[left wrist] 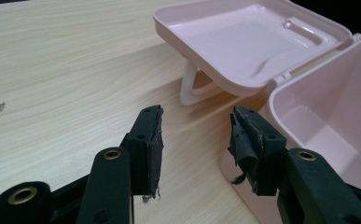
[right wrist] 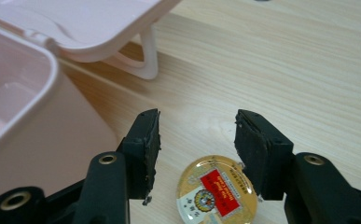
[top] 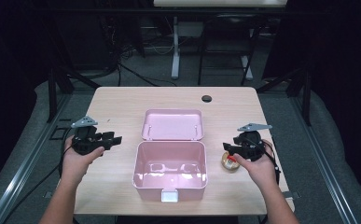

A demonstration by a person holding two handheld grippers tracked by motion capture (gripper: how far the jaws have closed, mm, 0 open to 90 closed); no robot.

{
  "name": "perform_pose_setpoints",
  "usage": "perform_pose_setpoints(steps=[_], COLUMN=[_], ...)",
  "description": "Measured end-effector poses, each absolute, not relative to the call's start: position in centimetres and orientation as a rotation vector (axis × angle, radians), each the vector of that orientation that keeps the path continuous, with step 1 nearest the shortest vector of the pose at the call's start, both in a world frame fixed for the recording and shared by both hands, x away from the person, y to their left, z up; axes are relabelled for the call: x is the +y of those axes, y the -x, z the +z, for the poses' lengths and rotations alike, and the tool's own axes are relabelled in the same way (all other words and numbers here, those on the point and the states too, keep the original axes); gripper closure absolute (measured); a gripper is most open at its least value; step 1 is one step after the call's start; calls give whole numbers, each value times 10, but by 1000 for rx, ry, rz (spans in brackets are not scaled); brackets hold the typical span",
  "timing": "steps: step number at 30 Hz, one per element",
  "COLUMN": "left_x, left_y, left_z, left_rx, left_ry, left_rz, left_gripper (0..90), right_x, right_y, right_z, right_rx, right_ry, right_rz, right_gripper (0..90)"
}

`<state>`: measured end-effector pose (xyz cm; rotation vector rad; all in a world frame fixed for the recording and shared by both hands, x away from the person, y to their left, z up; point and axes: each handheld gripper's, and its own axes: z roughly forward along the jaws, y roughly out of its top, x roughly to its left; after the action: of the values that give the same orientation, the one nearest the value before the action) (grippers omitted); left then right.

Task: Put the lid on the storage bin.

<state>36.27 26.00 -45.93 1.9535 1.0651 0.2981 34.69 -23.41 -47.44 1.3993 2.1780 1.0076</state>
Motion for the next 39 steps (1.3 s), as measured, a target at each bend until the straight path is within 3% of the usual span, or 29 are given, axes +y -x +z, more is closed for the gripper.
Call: perform_pose_setpoints(steps=[7,19,30,35,39], left_x=[254,249,249,250,249], left_y=[-364,-365,-363,-364,-364], left_z=[-459,-462,-459,-459,-459], left_rx=[1062,1082,1078,1081,1077], left_ry=[-1987,-2023,-2021,-2032,-2035], left_rz=[324,319,315,317,321], left_gripper=[514,491,475,475,475], right_x=[-238,-248,-237,-232,-227], right_y=[-369,-386,-402,-408,-411], right_z=[-480,-476,-483,-494,-502], right_rx=[2233,2278,2462,2511,2543], right_ry=[-1409,-1478,-1479,-1494,-1512], right_rz=[961,853,547,438,362], right_gripper=[509,417,261,144,128])
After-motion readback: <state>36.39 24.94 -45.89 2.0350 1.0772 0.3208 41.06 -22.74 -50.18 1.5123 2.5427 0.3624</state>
